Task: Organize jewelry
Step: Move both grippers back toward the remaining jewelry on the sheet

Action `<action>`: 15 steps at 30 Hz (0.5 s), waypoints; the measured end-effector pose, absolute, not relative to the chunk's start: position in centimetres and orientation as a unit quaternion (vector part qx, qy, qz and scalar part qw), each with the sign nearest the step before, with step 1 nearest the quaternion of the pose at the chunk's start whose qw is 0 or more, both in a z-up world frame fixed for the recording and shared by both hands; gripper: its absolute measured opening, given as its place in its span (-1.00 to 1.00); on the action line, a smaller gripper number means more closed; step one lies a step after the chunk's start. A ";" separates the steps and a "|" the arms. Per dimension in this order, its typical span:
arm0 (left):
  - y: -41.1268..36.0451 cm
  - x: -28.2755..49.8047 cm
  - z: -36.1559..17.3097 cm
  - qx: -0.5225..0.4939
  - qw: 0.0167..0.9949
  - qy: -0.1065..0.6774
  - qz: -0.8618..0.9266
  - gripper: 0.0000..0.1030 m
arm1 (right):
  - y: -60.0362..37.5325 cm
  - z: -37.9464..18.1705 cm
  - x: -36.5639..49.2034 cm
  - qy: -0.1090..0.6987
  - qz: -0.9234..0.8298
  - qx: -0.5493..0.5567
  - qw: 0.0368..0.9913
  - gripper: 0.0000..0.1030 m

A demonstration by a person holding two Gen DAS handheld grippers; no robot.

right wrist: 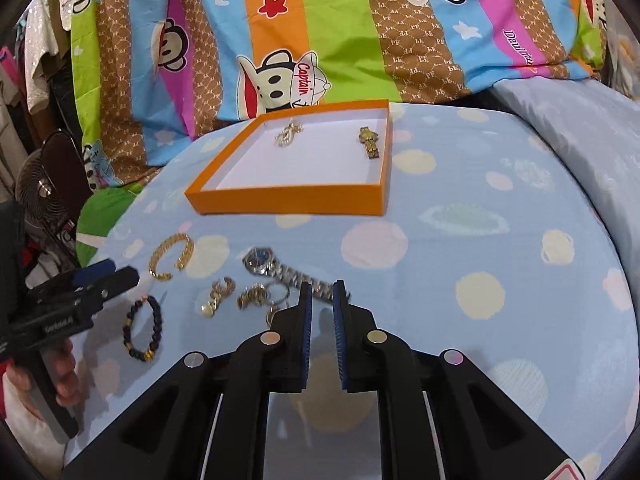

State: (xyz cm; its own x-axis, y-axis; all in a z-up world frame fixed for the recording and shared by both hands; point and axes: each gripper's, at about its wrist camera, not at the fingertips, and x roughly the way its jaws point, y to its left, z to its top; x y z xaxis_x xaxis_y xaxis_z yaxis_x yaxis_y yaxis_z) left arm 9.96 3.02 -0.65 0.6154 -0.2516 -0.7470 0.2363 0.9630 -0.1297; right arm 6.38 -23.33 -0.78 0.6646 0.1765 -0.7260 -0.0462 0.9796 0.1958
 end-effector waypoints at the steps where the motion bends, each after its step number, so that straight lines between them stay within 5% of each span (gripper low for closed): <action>1: 3.3 9.5 -1.2 -0.016 0.894 0.425 -0.137 0.55 | -23.1 -0.9 6.2 0.405 0.059 0.076 0.909 -0.70; 10: 2.6 8.5 -2.4 0.013 0.889 0.440 -0.124 0.64 | -21.7 -1.5 6.3 0.402 0.054 0.045 0.913 -0.39; 15: 2.5 8.6 -2.5 0.023 0.890 0.439 -0.119 0.52 | -21.2 -1.2 6.7 0.393 0.066 0.048 0.916 -0.14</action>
